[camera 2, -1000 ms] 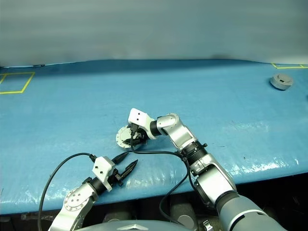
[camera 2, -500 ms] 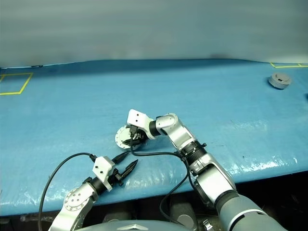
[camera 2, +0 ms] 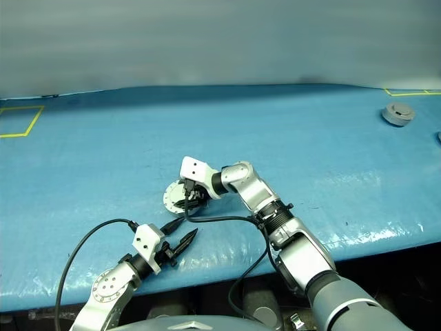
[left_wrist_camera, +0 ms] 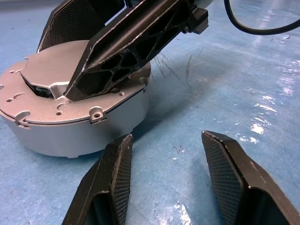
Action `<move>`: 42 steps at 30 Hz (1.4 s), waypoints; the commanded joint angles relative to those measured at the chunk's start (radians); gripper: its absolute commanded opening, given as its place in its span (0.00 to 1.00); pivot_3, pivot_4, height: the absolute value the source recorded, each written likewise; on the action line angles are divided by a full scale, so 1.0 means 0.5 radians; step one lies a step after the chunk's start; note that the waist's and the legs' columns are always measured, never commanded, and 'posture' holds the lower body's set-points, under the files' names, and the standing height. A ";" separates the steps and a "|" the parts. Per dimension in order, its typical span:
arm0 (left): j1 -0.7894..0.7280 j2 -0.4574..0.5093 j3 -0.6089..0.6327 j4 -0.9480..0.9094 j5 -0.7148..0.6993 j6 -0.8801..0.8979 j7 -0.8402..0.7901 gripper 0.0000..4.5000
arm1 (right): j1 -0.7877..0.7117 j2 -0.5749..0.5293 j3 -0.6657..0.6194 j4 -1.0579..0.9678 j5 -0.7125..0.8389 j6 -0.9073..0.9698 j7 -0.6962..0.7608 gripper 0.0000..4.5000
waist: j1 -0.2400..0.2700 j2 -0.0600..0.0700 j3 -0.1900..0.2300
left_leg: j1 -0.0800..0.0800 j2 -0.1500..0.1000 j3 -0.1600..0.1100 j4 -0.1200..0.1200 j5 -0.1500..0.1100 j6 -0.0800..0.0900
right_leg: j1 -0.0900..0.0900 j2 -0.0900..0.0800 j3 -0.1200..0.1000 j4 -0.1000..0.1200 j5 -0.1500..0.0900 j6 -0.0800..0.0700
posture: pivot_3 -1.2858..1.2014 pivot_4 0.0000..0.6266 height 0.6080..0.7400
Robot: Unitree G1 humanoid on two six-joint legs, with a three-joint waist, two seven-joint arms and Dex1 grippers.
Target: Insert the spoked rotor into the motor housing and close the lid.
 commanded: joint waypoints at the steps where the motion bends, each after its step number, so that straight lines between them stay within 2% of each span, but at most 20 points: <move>1: 0.002 -0.008 -0.007 -0.027 -0.017 -0.020 -0.006 0.56 | 0.019 0.000 0.044 0.062 -0.045 -0.012 0.028 0.67 | 0.000 0.000 0.000 | 0.000 0.000 0.000 0.000 0.000 0.000 | 0.000 0.000 0.000 0.000 0.000 0.000 | 0.52 0.24 1.00; 29: 0.009 -0.003 0.004 -0.034 -0.019 -0.010 -0.027 0.56 | 0.107 -0.012 0.123 -0.098 0.002 -0.005 0.307 0.67 | 0.002 0.000 0.000 | 0.000 -0.001 -0.001 -0.010 0.000 0.000 | -0.002 -0.001 -0.001 -0.003 -0.003 -0.004 | 0.52 0.24 1.00; 42: 0.002 0.007 0.003 -0.030 -0.020 -0.012 -0.031 0.56 | 0.054 -0.024 0.090 -0.071 -0.032 -0.053 0.236 0.67 | 0.006 0.000 0.000 | 0.000 -0.002 -0.001 -0.010 0.000 0.000 | -0.001 -0.002 -0.001 -0.002 -0.003 -0.003 | 0.52 0.24 1.00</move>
